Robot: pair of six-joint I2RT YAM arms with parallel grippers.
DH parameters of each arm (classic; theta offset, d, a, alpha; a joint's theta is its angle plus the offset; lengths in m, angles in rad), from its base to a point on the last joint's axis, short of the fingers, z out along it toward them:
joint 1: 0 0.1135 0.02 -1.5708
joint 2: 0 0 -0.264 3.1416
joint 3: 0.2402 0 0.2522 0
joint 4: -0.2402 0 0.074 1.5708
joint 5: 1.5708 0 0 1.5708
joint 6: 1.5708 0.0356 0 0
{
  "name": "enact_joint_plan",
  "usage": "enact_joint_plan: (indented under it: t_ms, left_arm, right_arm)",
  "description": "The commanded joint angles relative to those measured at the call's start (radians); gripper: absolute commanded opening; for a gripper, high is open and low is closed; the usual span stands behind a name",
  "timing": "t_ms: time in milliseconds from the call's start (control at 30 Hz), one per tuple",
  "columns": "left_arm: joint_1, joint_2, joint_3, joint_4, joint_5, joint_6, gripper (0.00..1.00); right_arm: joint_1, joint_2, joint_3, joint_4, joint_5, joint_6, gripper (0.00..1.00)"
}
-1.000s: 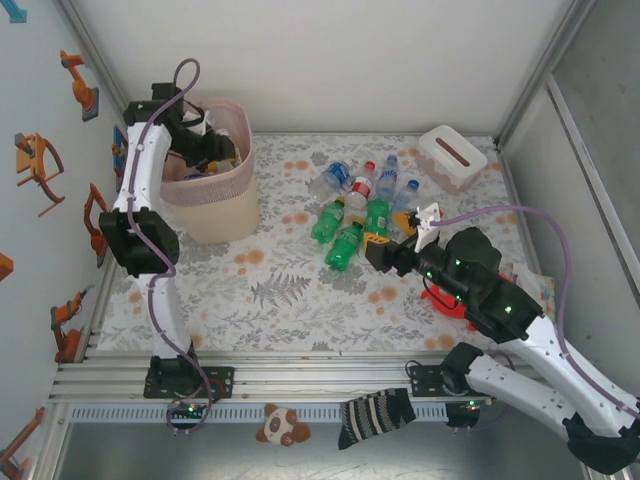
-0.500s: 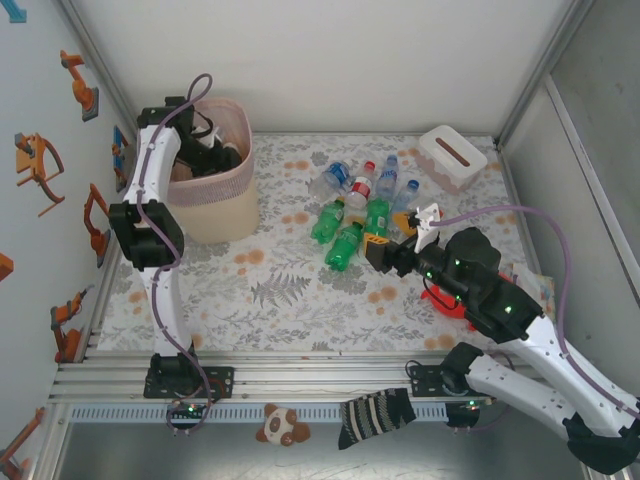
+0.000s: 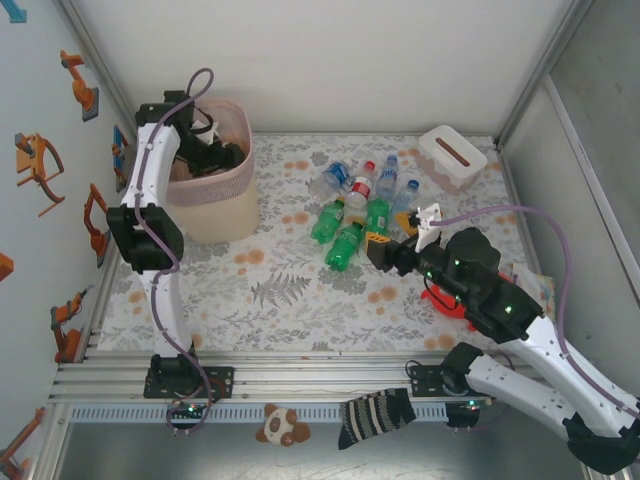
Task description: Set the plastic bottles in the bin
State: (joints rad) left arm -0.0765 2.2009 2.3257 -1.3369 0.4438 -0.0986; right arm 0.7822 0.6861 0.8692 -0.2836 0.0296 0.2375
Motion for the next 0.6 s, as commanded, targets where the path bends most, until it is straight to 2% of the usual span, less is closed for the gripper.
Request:
enact_joint_plan:
  t_ms: [0,400,567]
  left_arm:
    - [0.011,-0.084,0.039,-0.031,-0.062,-0.003,0.83]
    - [0.011,-0.205,0.052,-0.037,-0.099,-0.009,0.85]
    - [0.008,-0.247,0.046,-0.039,-0.097,-0.011,0.81]
  right_arm:
    - [0.008,-0.003,0.042,0.001,0.028,-0.018,0.80]
    - [0.008,0.015,0.064,-0.016,0.062,-0.022,0.80]
    - [0.008,0.037,0.089,-0.059,0.144,0.004,0.78]
